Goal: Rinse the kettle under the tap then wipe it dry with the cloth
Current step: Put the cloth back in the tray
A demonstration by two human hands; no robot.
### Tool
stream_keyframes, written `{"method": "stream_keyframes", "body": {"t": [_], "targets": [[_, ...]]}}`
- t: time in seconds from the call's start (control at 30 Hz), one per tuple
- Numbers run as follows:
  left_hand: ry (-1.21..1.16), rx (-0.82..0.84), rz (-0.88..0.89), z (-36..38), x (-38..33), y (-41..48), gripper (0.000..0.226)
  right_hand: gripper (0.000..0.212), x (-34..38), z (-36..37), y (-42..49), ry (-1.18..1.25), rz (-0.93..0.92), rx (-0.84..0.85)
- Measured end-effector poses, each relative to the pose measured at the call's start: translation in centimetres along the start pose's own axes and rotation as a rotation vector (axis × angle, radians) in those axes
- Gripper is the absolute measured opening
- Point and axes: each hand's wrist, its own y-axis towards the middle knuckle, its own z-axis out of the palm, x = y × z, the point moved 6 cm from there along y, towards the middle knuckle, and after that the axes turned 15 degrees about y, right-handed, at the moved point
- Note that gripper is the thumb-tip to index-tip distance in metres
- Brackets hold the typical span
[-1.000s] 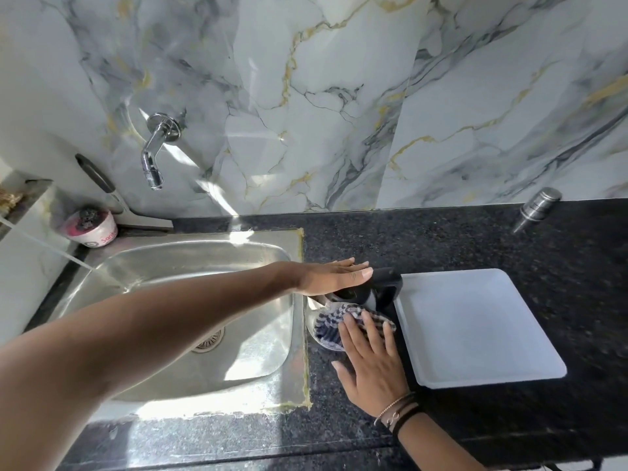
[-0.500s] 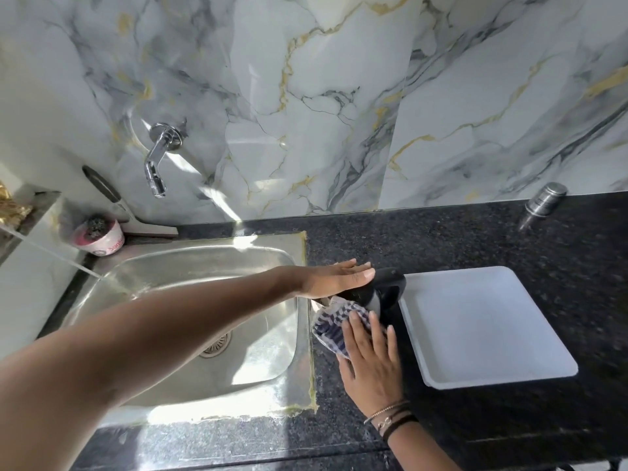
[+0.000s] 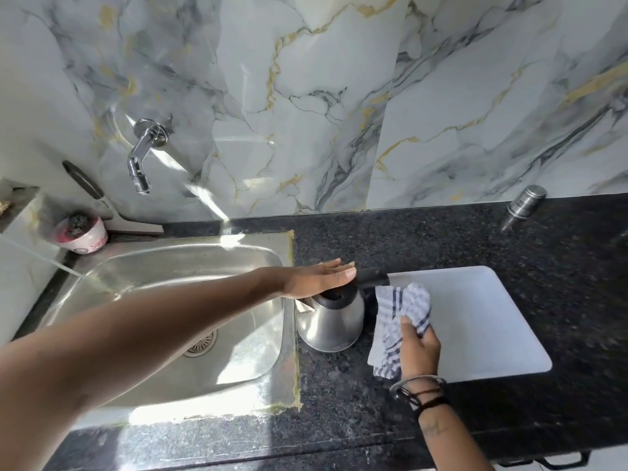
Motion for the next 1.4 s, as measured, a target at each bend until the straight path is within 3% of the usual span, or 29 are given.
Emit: {"method": "stream_keyframes", "body": {"t": [0.07, 0.17, 0.3, 0.37, 0.47, 0.57, 0.67, 0.73, 0.77, 0.83, 0.87, 0.97, 1.03, 1.13, 1.2, 1.3, 1.4], "targets": [[0.108, 0.012, 0.035, 0.1, 0.3, 0.7, 0.088, 0.025, 1.4, -2.8, 2.7, -0.065, 0.010, -0.070], [0.310, 0.037, 0.121, 0.6, 0.8, 2.0, 0.092, 0.028, 4.5, -6.0, 7.4, -0.491, -0.068, -0.122], [0.355, -0.024, 0.154, 1.1, 2.0, 3.4, 0.086, 0.033, 5.0, -6.6, 11.5, -1.010, -0.162, -0.062], [0.350, -0.053, 0.146, 1.3, 2.3, 3.7, 0.069, 0.048, 2.8, -6.2, 12.8, -1.223, -0.097, 0.033], [0.312, -0.092, 0.134, 1.4, 2.1, 3.4, 0.058, 0.072, -1.8, -5.4, 12.8, -1.399, 0.145, 0.196], [0.327, -0.182, 0.145, 1.7, 1.8, 2.7, 0.058, 0.085, -2.2, -4.0, 11.4, -1.380, 0.268, 0.196], [0.205, -0.595, 0.090, 2.8, 1.9, 0.6, 0.063, 0.084, 0.4, -0.8, 10.8, -1.404, 0.071, 0.303], [-0.002, -0.932, -0.118, 4.9, 3.0, -2.0, 0.068, 0.075, 1.9, 2.9, 10.5, -1.070, -0.138, 0.524], [-0.136, -1.002, -0.255, 6.6, 3.8, -3.2, 0.075, 0.073, 2.7, 4.7, 9.9, -0.854, -0.164, 0.665], [-0.416, -0.916, -0.445, 10.5, 4.9, -3.8, 0.092, 0.070, 4.2, 7.8, 8.8, -0.611, -0.118, 0.915], [-0.538, -0.810, -0.491, 12.0, 5.1, -3.3, 0.096, 0.063, 4.5, 8.8, 8.6, -0.610, -0.097, 0.999], [-0.783, -0.545, -0.419, 13.9, 3.9, -0.7, 0.097, 0.044, 5.0, 10.2, 9.0, -0.739, -0.127, 1.055], [-0.810, -0.551, -0.349, 13.4, 3.2, 0.5, 0.099, 0.046, 5.4, 10.3, 8.7, -0.756, -0.148, 1.046], [-0.848, -0.692, -0.297, 11.6, 3.7, 0.8, 0.097, 0.043, 6.4, 9.3, 6.8, -0.737, -0.193, 0.986], [-0.848, -0.703, -0.251, 9.9, 5.1, 0.7, 0.084, 0.032, 6.9, 8.3, 4.5, -0.750, -0.251, 0.877], [-0.862, -0.530, -0.112, 7.3, 6.0, 0.8, 0.061, 0.024, 6.8, 6.5, -0.3, -0.692, -0.356, 0.641], [-0.768, -0.387, -0.079, 5.8, 6.8, 1.8, 0.077, 0.042, 5.8, 5.5, -4.7, -0.600, -0.375, 0.457]]}}
